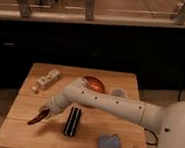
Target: Place the pepper on the white sponge
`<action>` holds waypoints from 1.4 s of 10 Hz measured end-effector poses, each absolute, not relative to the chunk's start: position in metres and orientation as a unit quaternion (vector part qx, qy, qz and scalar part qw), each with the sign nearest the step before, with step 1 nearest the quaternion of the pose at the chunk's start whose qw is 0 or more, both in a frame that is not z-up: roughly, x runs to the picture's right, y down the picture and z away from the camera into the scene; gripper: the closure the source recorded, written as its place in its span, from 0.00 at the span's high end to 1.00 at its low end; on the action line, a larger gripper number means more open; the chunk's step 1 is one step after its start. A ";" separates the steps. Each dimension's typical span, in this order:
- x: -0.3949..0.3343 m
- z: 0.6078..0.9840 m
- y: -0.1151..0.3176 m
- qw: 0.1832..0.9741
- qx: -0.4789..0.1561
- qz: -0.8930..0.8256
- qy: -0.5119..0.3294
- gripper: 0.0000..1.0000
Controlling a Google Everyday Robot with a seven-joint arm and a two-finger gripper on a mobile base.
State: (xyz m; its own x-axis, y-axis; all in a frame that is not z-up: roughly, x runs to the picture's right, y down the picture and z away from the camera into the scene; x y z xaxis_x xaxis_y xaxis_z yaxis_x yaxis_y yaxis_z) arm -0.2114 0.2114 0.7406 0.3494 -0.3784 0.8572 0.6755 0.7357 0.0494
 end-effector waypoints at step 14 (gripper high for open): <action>-0.086 0.711 0.233 0.878 -0.169 -0.227 -0.386 0.00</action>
State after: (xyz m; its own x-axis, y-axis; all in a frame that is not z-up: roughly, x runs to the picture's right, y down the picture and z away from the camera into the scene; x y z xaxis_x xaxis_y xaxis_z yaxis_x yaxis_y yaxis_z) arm -0.0858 0.2328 0.7113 0.5996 -0.2681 0.7540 0.5287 0.8400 -0.1219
